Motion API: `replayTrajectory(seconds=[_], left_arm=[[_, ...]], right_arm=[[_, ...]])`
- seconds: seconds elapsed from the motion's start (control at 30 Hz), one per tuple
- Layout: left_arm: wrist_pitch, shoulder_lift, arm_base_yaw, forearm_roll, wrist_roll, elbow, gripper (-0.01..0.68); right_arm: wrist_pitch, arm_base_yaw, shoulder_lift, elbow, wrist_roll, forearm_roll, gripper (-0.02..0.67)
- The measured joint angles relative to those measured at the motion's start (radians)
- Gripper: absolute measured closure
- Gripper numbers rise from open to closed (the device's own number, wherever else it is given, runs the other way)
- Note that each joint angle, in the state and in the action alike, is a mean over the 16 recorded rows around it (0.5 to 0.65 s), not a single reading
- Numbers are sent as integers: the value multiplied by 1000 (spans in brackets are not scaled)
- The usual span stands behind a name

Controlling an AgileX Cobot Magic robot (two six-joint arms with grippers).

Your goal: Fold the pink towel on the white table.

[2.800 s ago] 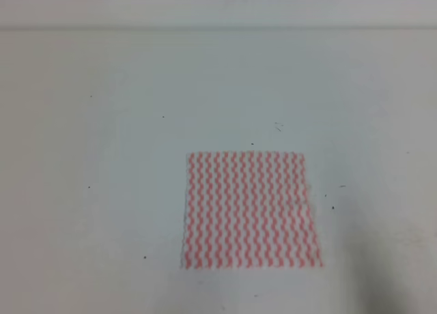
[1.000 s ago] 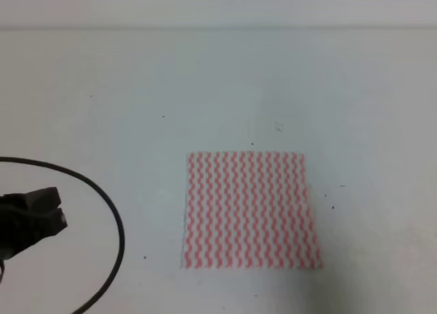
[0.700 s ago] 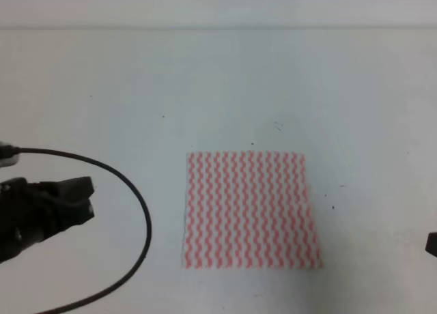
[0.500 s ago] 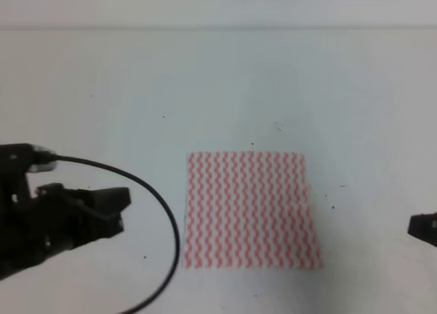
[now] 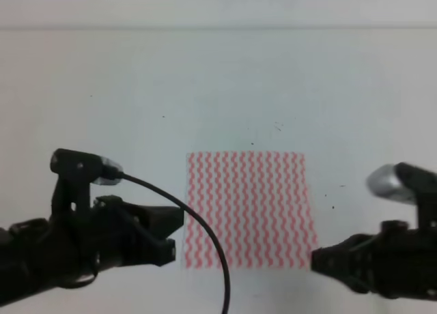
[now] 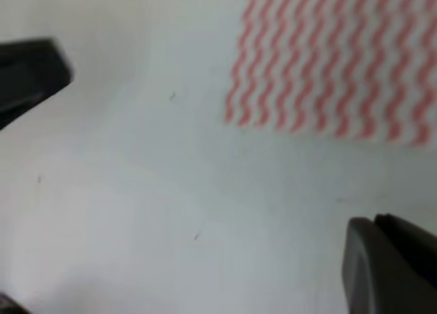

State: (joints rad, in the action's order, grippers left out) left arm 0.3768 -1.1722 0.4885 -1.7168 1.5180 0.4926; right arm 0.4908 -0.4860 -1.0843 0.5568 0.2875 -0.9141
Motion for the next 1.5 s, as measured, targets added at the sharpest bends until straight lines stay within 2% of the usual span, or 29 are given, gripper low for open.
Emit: replayTrajectory(seconds=[0.2, 0.43, 0.77, 1.0, 1.5], left_arm=[[-52, 0, 68, 23, -22, 2, 678], [-85, 0, 104, 38, -34, 3, 677], [-88, -1, 105, 44, -31, 3, 676], [-86, -3, 105, 44, -29, 3, 676], [-88, -2, 105, 44, -28, 3, 677]], right_arm=[[-49, -94, -91, 30, -38, 46, 666], [-68, -85, -169, 52, -98, 143, 621], [-86, -25, -249, 54, -237, 219, 414], [-109, -13, -311, 54, -288, 208, 313], [-144, -13, -403, 54, -288, 180, 308]])
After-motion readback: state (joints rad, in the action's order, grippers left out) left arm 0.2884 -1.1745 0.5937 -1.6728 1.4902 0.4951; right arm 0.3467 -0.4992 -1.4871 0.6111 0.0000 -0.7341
